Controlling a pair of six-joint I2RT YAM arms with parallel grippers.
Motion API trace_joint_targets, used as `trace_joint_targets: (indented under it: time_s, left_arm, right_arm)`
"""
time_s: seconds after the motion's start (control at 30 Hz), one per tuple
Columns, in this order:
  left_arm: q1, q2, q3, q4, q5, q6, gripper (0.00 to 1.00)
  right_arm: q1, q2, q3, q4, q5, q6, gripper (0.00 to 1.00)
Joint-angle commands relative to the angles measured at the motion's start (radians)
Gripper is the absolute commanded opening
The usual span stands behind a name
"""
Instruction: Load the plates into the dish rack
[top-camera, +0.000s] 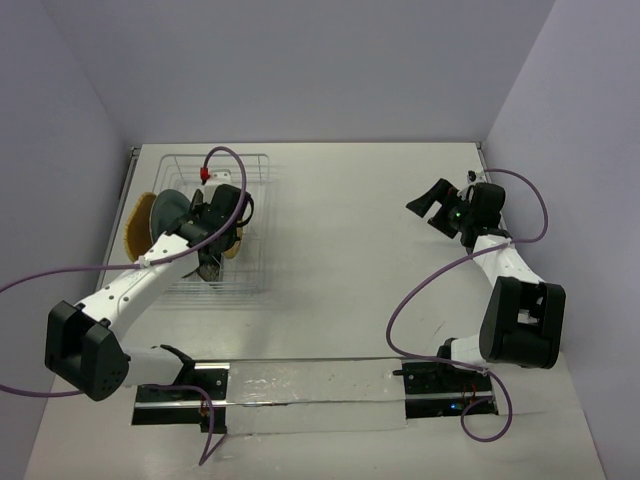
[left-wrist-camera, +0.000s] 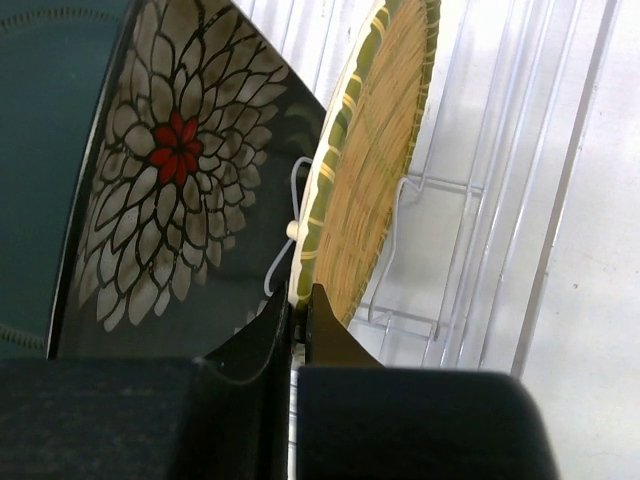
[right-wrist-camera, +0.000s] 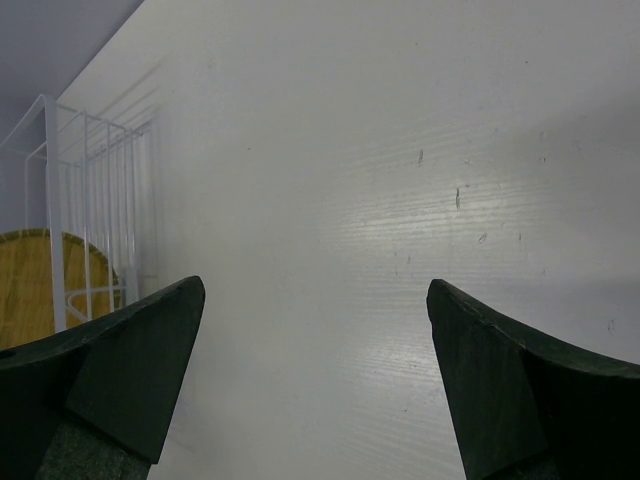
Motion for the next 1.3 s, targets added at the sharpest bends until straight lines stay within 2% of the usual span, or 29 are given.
trace_joint_targets:
  time_s: [0.0, 0.17, 0.3, 0.53, 0.63, 0.67, 0.73, 0.77, 0.97, 1.13, 1.2, 1.23, 1.27]
  left_arm:
    - [-0.006, -0.038, 0.038, -0.115, -0.028, -0.149, 0.00]
    - [-0.013, -0.044, 0.042, -0.234, -0.023, -0.257, 0.00]
    - [-0.039, -0.043, 0.055, -0.347, -0.078, -0.331, 0.00]
    - [-0.053, -0.057, 0.063, -0.388, -0.081, -0.322, 0.00]
    - [-0.059, -0.044, 0.081, -0.456, -0.105, -0.361, 0.02]
    - [-0.061, -0.041, 0.083, -0.460, -0.104, -0.363, 0.08]
    - [-0.073, -0.037, 0.073, -0.492, -0.082, -0.379, 0.30]
    - [-0.078, -0.036, 0.056, -0.503, -0.073, -0.398, 0.33]
    - [-0.109, -0.026, 0.043, -0.580, -0.052, -0.485, 0.41]
    - [-0.119, -0.041, 0.084, -0.631, -0.091, -0.527, 0.47]
    - [-0.130, -0.062, 0.107, -0.639, -0.099, -0.531, 0.55]
    - [-0.133, -0.084, 0.137, -0.638, -0.103, -0.531, 0.66]
    - [-0.137, -0.099, 0.153, -0.629, -0.107, -0.528, 0.68]
  right_arm:
    - [-0.004, -0.025, 0.040, 0.015, 0.001, -0.001, 1.00]
    - [-0.004, -0.020, 0.038, 0.016, -0.009, 0.006, 1.00]
    - [-0.003, -0.030, 0.030, 0.021, -0.014, 0.009, 1.00]
    - [-0.003, -0.035, 0.024, 0.027, -0.011, 0.006, 1.00]
    - [-0.004, -0.023, 0.029, 0.027, -0.012, 0.009, 1.00]
    - [-0.003, -0.021, 0.030, 0.027, -0.013, 0.009, 1.00]
    - [-0.001, -0.023, 0.028, 0.027, -0.009, 0.005, 1.00]
    - [-0.002, -0.023, 0.027, 0.027, -0.006, 0.005, 1.00]
    - [-0.003, -0.012, 0.028, 0.027, -0.012, 0.010, 1.00]
    - [-0.003, -0.017, 0.025, 0.029, -0.018, 0.008, 1.00]
    - [-0.003, -0.030, 0.023, 0.029, -0.017, 0.002, 1.00]
    - [-0.003, -0.043, 0.022, 0.030, -0.017, -0.001, 1.00]
    - [-0.003, -0.049, 0.022, 0.030, -0.015, -0.004, 1.00]
